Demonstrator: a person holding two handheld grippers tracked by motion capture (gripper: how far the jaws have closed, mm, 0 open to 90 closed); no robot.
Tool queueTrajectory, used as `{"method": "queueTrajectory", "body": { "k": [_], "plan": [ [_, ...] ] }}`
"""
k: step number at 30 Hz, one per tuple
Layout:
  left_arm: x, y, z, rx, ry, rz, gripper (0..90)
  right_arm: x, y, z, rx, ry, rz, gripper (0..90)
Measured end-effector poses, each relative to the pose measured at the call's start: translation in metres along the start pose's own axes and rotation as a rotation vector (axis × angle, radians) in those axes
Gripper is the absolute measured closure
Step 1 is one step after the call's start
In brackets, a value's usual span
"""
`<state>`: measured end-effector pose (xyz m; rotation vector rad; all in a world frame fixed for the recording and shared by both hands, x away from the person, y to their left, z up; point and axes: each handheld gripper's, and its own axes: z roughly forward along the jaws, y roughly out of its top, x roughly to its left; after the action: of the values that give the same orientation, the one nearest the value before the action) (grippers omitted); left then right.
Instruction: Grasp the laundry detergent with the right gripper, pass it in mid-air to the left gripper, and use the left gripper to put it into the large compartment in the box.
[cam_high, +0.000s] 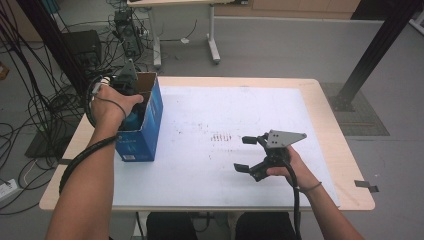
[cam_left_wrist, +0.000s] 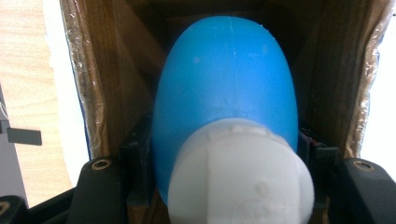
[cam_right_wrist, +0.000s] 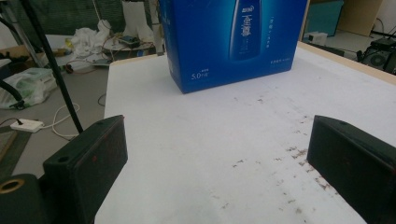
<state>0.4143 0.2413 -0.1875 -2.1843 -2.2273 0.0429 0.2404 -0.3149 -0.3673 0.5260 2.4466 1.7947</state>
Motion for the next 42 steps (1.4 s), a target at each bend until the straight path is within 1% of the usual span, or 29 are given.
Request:
{"method": "queueTrajectory", "body": {
  "k": [15, 22, 33, 42],
  "plan": [
    [0.0016, -0.0004, -0.0002, 0.002, -0.004, -0.004, 37.6, 0.0004, 0.0021, 0.0013, 0.001, 0.001, -0.004, 4.7],
    [0.0036, -0.0025, 0.0000, -0.004, -0.008, -0.009, 37.6, -0.0012, 0.0014, 0.0020, -0.003, 0.012, -0.005, 3.3],
    [0.0024, -0.0023, 0.0001, -0.004, -0.006, -0.011, 37.6, -0.0007, 0.0008, 0.0004, -0.007, -0.002, -0.004, 3.3],
    [0.0032, -0.0020, 0.0001, -0.003, -0.007, -0.013, 37.6, -0.0006, 0.0006, 0.0003, -0.008, -0.003, -0.003, 3.3]
  ]
}}
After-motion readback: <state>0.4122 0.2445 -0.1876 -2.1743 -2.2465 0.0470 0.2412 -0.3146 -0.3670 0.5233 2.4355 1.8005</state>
